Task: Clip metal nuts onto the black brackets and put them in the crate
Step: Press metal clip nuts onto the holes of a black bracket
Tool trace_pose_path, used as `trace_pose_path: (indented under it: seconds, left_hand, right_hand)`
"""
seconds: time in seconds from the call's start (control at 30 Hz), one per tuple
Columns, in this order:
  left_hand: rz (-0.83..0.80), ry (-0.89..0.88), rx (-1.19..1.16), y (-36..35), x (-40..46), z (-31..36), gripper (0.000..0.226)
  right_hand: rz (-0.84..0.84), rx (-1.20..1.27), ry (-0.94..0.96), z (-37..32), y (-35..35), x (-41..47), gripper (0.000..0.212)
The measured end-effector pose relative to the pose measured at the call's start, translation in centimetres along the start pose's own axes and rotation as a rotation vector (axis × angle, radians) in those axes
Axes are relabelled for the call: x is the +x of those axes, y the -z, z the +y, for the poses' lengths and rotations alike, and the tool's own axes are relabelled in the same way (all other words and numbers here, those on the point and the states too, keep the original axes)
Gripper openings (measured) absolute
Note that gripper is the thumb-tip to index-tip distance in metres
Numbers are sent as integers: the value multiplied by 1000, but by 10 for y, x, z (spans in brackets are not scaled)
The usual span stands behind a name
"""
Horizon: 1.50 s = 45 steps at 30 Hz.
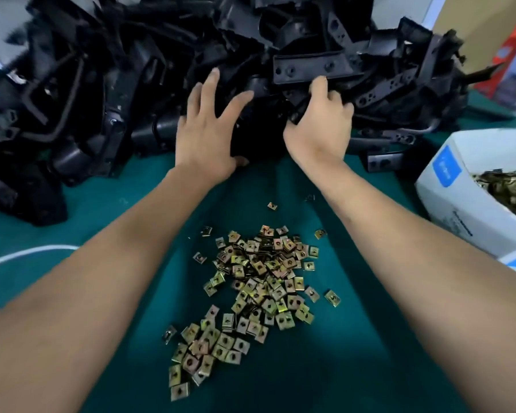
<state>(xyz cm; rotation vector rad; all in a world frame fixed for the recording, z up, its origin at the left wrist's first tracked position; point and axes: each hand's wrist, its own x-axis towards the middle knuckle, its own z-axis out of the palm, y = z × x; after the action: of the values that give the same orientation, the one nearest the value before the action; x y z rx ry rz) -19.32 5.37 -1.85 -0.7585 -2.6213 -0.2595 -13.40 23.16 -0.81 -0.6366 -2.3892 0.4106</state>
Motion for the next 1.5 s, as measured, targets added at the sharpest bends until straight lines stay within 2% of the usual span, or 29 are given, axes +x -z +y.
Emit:
trace_pose_path:
  seconds: [0.17,0.3,0.37,0.43,0.53,0.63,0.7,0.73,0.8,0.87,0.9,0.93,0.97,1.0,1.07,1.1,1.17,1.23,1.33,1.5]
  left_hand:
    - [-49,43,-9,10,-6,0,118]
    - [-50,60,-69,10,-9,10,109]
    - [-63,76,-118,10,-11,14,103]
    - [-84,98,-184,9,-14,18,100]
    - [-55,127,-358,11,-23,19,96]
    - [129,101,-502,18,-34,21,96]
    - [261,21,-562,26,-44,22,97]
    - [334,-34,-556,30,-48,22,95]
    - [391,-88,-497,32,-54,15,90]
    - [284,8,-447,36,-56,21,71]
    - [218,73,-447,37,-62,29,66]
    - [187,83,-401,34,-64,32,77]
    - [135,58,-333,34,-72,28,78]
    - [112,84,-325,34,-80,21,71]
    - [107,118,-278,33,-99,2,82]
    - [113,140,-289,36,-106,-8,80]
    - [167,151,-165,39,-115,-18,66]
    - [97,258,-36,41,-120,-27,63]
    - [-30,423,47,41,-127,-36,58]
    - [-16,453,-32,38,-123,-36,66]
  right_hand:
    - [-53,28,34,-7,1,-8,58]
    - [-264,70,17,0,26,2,66]
    - [-299,45,12,-4,42,3,69]
    - [-191,7,57,-12,54,-2,71]
    - [73,31,159,-34,69,-21,65]
    - [298,419,268,-53,79,-45,49]
    - [340,689,341,-56,78,-55,39]
    - [266,817,368,-59,76,-60,34]
    - [-54,1050,334,-64,70,-73,28]
    - [-336,1185,218,-74,66,-89,38]
    - [-415,1186,166,-77,64,-96,46]
    - [-471,1151,140,-79,60,-101,55]
    - [-519,1091,144,-78,56,-104,63]
    - [-573,1013,167,-76,51,-105,67]
    - [-652,881,195,-72,43,-110,68]
    - [-640,837,208,-68,39,-110,68]
    - [-550,730,272,-64,33,-115,68]
    - [-567,518,371,-61,31,-119,62]
    - [-709,171,533,-54,26,-123,49]
    - [-733,190,572,-56,29,-131,20]
